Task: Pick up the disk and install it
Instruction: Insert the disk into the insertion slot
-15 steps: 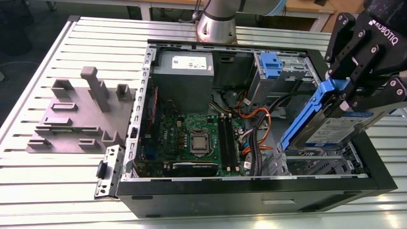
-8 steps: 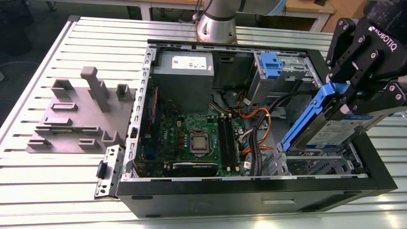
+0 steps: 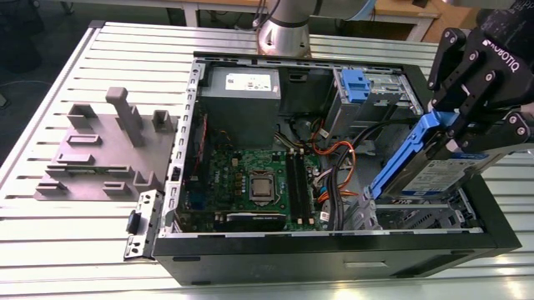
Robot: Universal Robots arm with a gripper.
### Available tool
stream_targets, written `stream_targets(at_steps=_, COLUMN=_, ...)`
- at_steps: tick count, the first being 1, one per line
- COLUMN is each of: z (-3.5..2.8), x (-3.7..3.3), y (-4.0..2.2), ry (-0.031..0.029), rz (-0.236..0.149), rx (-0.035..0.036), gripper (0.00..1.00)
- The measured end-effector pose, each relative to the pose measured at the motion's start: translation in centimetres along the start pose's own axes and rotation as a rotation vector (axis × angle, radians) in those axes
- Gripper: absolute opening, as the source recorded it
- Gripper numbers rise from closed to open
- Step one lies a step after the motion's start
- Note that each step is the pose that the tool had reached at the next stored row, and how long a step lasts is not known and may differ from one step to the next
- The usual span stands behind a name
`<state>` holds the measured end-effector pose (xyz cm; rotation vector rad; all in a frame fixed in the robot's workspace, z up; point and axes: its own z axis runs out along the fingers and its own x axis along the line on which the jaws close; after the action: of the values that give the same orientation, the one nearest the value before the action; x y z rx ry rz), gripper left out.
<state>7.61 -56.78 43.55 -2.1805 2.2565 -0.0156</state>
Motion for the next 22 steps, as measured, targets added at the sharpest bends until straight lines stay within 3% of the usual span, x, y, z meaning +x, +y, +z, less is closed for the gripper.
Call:
stream_targets(at_steps=14, z=0.75, x=0.03, y=0.01, ry=-0.0001, rz=0.0, rx=0.0, gripper=0.36)
stream_targets(at_steps=22, z=0.81, x=0.03, y=0.01, ry=-0.0001, rz=0.0, rx=0.0, gripper=0.36)
